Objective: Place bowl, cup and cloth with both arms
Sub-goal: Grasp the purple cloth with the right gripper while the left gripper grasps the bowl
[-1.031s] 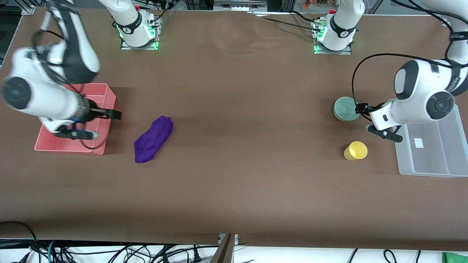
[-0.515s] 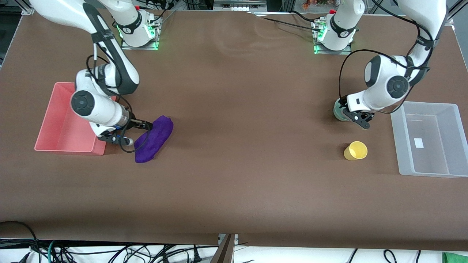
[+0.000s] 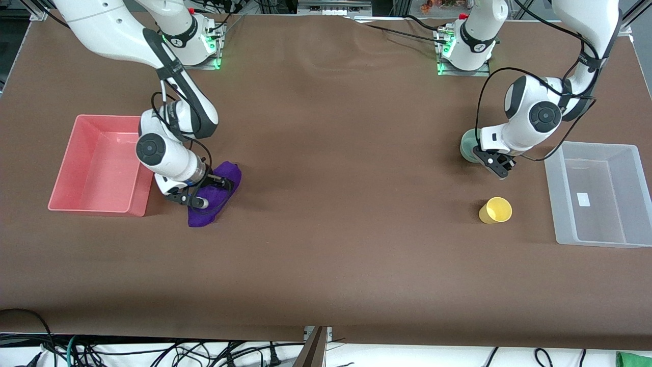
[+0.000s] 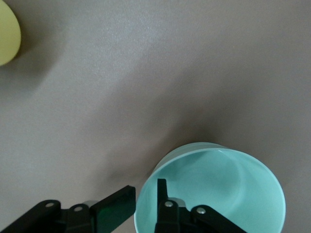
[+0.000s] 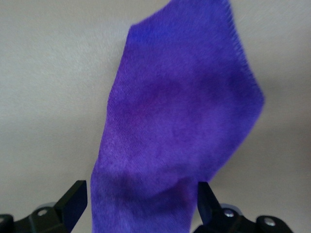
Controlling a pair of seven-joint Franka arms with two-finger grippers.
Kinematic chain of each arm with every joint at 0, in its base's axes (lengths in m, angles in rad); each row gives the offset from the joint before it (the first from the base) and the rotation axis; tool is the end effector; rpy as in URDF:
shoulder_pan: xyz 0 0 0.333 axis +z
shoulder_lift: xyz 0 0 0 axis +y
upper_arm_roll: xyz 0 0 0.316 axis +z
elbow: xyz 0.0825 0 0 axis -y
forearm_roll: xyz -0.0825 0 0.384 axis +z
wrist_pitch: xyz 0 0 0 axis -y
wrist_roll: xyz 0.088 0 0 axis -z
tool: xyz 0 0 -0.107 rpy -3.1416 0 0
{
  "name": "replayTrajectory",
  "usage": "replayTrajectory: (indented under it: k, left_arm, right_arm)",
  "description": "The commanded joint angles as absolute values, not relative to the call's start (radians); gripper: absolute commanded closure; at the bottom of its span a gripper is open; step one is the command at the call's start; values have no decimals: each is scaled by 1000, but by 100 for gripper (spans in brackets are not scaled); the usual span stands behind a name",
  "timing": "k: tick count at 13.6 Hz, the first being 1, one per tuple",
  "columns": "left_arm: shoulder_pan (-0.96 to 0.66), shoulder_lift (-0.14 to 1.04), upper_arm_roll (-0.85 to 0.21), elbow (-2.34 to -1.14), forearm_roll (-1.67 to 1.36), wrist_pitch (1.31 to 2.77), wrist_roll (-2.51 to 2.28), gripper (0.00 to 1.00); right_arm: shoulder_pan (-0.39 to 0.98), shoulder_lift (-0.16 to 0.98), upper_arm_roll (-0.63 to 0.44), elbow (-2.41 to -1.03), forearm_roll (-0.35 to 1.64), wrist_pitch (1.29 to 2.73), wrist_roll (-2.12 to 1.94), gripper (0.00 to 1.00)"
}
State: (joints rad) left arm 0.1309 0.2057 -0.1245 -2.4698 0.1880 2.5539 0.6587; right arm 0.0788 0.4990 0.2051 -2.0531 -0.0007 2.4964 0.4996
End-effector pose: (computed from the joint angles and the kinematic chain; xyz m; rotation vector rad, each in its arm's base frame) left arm 0.4660 -0.0017 0.2034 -2.8538 1.2301 0.2081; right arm 0.5656 0.1645 0.1918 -3.0447 0.3629 0.1219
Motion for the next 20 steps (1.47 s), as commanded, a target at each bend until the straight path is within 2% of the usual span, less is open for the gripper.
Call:
replayTrajectory:
  k: [1,2,3,4,6,8,10,11,12,16,18,20]
  left_arm:
    - [130,178,-127,-2473,206,2553,704,58]
    - [129,173,-127,-2473,206,2553,709,55]
    - [129,179,-126,-2473,206,2553,709,54]
    - [129,181,-126,-2473,206,2553,709,54]
    - [129,183,-126,-2473,206,2553,709,54]
    - [130,184,-126,-2476,206,2553,710,59]
    - [130,193,-126,-2482,206,2553,710,79]
    - [132,204,-126,-2482,206,2554,710,85]
    - [132,206,-127,-2482,206,2554,710,100]
    - [135,192,-127,-2474,206,2546,710,100]
    - [143,128,-123,-2438,204,2443,710,100]
    - [175,115,-118,-2312,204,2253,724,100]
  right_arm:
    - [84,508,201,-2059,5,2523,512,2]
    - [84,515,201,-2059,5,2533,512,13]
    - [84,521,199,-2060,5,2534,511,28]
    - [84,529,198,-2060,5,2533,511,60]
    - [86,531,198,-2059,3,2528,506,98]
    - [86,526,198,-2054,2,2525,492,100]
    - [83,502,198,-2037,-5,2491,473,100]
    - [81,480,198,-2011,-6,2432,454,100]
    - [74,456,196,-1975,-6,2349,418,100]
    - [41,370,144,-1784,-6,1938,232,100]
    - [37,345,92,-1706,-6,1780,134,100]
    - [34,328,13,-1657,-6,1660,-5,100]
